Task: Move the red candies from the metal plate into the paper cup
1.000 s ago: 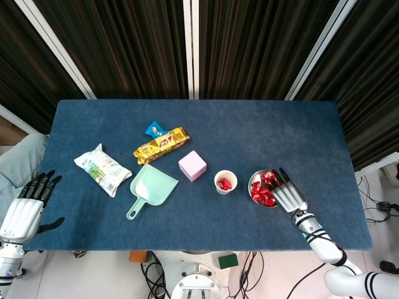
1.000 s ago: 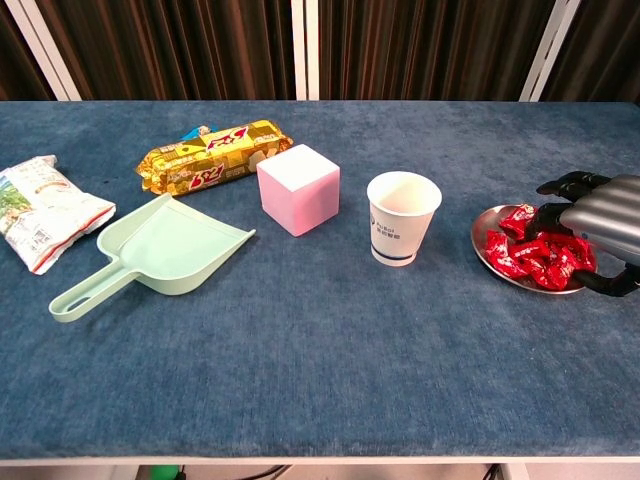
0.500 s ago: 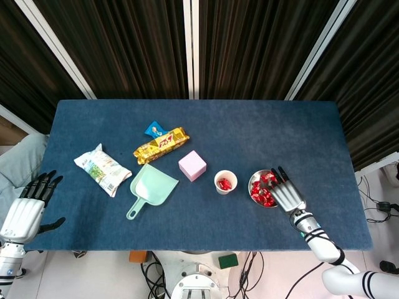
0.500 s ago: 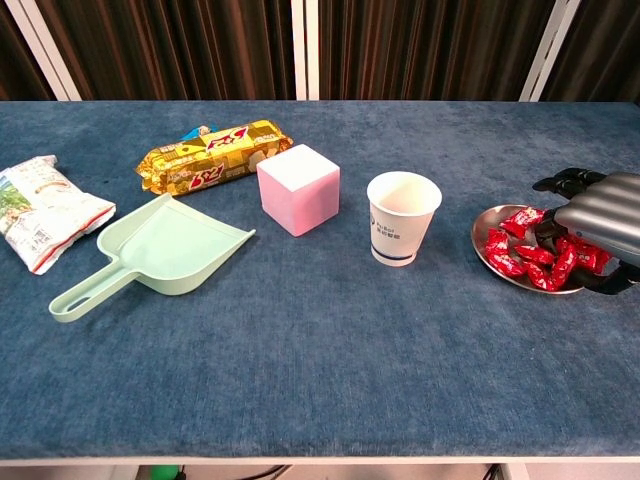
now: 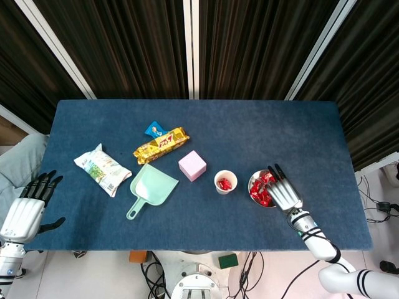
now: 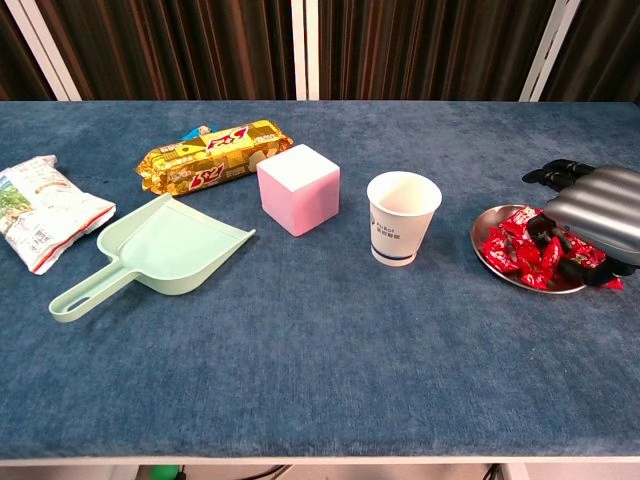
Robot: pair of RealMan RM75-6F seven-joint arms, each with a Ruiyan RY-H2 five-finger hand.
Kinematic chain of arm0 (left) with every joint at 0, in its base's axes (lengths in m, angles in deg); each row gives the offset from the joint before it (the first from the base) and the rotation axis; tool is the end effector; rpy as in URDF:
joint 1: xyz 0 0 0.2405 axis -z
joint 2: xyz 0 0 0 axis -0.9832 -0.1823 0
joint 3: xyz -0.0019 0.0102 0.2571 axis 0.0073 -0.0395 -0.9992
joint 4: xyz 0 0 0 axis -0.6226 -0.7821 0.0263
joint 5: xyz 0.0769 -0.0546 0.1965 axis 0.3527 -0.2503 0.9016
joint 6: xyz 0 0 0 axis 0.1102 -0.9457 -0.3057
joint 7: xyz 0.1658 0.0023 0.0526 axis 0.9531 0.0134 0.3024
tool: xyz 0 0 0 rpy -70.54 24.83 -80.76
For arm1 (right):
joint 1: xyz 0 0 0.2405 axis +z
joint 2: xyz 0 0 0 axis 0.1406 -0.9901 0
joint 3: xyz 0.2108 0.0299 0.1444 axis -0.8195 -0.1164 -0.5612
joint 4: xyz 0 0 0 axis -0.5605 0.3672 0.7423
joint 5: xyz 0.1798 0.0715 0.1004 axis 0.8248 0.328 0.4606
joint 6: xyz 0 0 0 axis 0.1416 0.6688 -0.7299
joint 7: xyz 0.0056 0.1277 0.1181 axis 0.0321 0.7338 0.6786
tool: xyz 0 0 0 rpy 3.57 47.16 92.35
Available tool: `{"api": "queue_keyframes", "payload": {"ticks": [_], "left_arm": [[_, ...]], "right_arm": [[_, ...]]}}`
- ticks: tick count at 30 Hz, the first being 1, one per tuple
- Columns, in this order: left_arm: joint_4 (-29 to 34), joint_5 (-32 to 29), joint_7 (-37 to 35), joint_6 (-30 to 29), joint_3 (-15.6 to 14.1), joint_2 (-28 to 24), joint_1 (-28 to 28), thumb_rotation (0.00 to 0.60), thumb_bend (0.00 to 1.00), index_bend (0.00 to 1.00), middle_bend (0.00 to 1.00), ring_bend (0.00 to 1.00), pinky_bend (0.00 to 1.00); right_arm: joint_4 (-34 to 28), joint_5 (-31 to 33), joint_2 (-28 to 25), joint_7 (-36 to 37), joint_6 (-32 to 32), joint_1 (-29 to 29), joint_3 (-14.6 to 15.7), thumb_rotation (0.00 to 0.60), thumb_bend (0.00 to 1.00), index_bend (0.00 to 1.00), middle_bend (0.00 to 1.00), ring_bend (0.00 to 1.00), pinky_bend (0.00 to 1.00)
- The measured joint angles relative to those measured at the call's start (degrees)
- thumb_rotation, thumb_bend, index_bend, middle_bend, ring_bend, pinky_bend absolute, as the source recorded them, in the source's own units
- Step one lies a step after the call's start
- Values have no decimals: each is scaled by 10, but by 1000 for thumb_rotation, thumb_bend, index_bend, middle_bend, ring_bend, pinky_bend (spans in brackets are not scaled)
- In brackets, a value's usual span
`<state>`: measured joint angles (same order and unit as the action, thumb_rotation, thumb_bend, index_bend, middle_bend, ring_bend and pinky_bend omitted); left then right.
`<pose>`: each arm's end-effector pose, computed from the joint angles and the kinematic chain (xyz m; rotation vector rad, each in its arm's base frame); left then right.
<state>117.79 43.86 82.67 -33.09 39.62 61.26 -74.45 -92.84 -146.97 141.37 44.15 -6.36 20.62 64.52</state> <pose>-0.3109 0.1959 0.1410 -1.5279 -0.8670 -0.8910 -0.2490 -0.3021 -0.0259 2.0051 -0.4847 0.5168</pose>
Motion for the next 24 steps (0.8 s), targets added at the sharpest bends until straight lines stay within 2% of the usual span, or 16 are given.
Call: {"api": "queue_keyframes", "payload": {"ticks": [13, 24], "left_arm": [[1, -2, 3, 3, 0, 0, 1, 600, 97, 90, 31, 1, 151], [2, -1, 5, 2, 0, 1, 1, 600, 97, 90, 31, 1, 151]], "right_arm": [[17, -37, 2, 41, -36, -7, -5, 600, 556, 897, 701, 134, 0], [-22, -56, -28, 52, -68, -11, -20, 600, 562, 923, 718, 136, 0]]}}
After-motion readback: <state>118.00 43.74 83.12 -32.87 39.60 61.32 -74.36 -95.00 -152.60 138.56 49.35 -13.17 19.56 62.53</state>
